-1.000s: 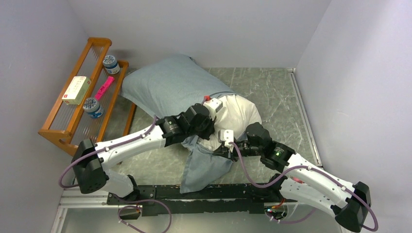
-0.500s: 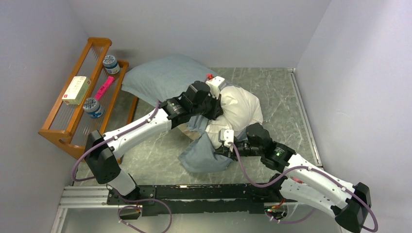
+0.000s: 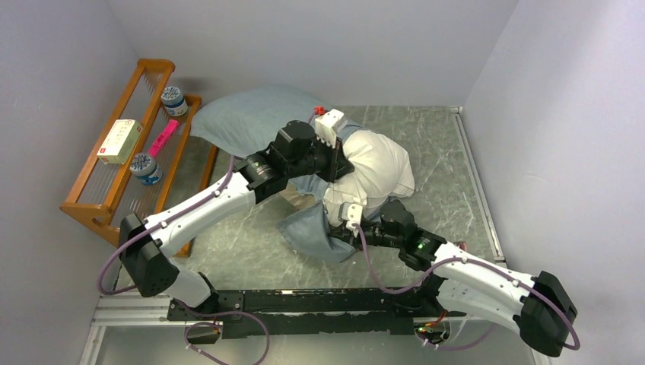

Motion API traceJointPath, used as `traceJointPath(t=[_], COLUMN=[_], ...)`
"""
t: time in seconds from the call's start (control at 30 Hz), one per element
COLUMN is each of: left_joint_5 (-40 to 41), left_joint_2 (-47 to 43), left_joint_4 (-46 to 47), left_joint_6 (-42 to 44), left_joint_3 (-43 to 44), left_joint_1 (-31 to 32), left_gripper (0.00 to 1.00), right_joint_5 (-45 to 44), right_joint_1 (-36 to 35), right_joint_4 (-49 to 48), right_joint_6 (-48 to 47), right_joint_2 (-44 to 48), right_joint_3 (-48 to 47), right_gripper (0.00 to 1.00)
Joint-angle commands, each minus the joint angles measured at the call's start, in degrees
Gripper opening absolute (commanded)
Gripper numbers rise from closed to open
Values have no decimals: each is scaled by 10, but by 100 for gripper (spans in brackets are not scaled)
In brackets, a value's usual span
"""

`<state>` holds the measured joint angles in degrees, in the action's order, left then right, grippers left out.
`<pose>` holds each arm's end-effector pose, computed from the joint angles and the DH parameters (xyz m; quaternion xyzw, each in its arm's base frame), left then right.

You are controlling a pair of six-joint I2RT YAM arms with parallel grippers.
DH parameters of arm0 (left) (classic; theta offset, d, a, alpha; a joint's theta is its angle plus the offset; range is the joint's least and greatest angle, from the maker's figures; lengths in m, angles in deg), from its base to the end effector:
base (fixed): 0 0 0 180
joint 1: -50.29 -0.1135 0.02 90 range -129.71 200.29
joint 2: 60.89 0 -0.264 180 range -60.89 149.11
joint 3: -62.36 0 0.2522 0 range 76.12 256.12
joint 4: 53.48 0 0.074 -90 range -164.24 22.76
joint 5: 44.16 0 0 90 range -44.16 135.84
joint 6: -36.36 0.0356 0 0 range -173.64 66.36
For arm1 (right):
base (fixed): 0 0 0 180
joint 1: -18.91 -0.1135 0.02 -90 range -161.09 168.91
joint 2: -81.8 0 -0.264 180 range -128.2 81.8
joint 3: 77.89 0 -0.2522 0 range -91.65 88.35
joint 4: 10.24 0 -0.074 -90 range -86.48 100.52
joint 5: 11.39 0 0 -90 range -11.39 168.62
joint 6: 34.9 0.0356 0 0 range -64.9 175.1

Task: Remove the pillowcase from the pillow
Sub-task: Remove the pillow from the pillowcase.

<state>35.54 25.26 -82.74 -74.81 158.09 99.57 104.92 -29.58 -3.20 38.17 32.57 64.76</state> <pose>0.2259 -0.2722 0.3822 0.2479 0.7773 -0.3908 0.4262 0.1171 0.1562 0.2272 -0.5395 0.5952 0.3321 0.4943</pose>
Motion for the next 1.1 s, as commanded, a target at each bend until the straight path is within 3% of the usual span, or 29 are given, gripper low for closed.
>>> traceJointPath(t=[0.0, 0.13, 0.4, 0.63, 0.83, 1.07], left_joint_5=[-22, 2, 14, 85, 101, 139], left_joint_2=[-61, -79, -111, -149, -194, -234], left_joint_4=[180, 157, 156, 96, 79, 60], left_joint_6=[-26, -8, 17, 69, 92, 111], left_joint_3=[-13, -38, -109, -130, -178, -219], left_joint_1=[-10, -10, -10, -10, -11, -11], left_gripper=[5, 5, 5, 5, 5, 5], right_joint_5=[9, 34, 5, -37, -96, -231], right_joint_1=[-11, -12, -11, -11, -10, -10], right_joint_4=[-120, -75, 23, 115, 167, 166], right_joint_6=[17, 11, 54, 92, 121, 222], right_joint_2=[-25, -30, 60, 90, 107, 150], right_joint_3=[-5, -35, -69, -115, -141, -107], right_gripper=[0, 2, 36, 61, 72, 75])
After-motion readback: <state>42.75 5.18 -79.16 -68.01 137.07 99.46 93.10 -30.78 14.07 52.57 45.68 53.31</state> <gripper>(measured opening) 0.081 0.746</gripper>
